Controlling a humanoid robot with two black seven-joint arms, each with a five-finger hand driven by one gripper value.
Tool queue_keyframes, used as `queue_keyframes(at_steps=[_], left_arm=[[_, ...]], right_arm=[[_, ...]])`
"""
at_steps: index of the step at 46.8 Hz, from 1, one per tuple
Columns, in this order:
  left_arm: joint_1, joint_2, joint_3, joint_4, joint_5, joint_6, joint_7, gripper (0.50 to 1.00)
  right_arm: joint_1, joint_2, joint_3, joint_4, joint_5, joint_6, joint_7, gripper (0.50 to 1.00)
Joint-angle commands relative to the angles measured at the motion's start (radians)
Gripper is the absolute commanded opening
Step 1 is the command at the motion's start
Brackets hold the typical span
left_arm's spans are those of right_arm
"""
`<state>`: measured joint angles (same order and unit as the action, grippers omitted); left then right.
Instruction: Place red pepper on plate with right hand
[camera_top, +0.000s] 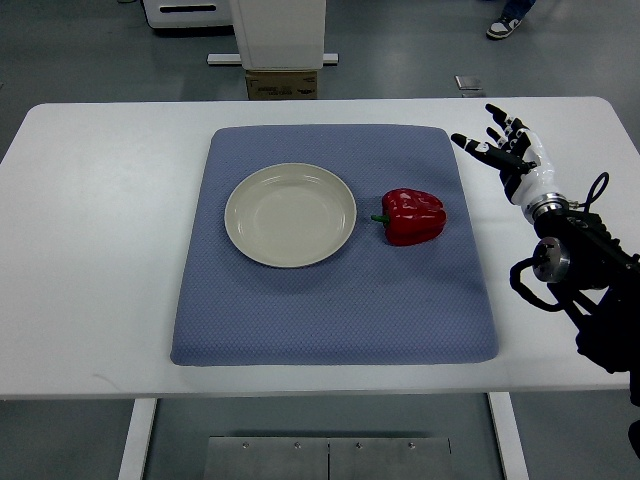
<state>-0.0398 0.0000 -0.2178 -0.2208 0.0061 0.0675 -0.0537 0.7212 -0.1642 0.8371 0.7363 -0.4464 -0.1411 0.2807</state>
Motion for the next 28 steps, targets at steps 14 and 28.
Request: queue_keyframes(at_steps=[14, 28], left_arm=[[0.000, 0.000, 0.000, 0.000, 0.000, 0.002, 0.000, 1.000], [0.000, 0.000, 0.000, 0.000, 0.000, 0.000, 0.000, 1.000]], right_arm=[[0.001, 0.000, 0.000, 0.000, 0.000, 0.000, -0.001, 1.000], [0.000, 0.002, 0.000, -0.002, 0.000, 0.000, -0.001, 1.000]])
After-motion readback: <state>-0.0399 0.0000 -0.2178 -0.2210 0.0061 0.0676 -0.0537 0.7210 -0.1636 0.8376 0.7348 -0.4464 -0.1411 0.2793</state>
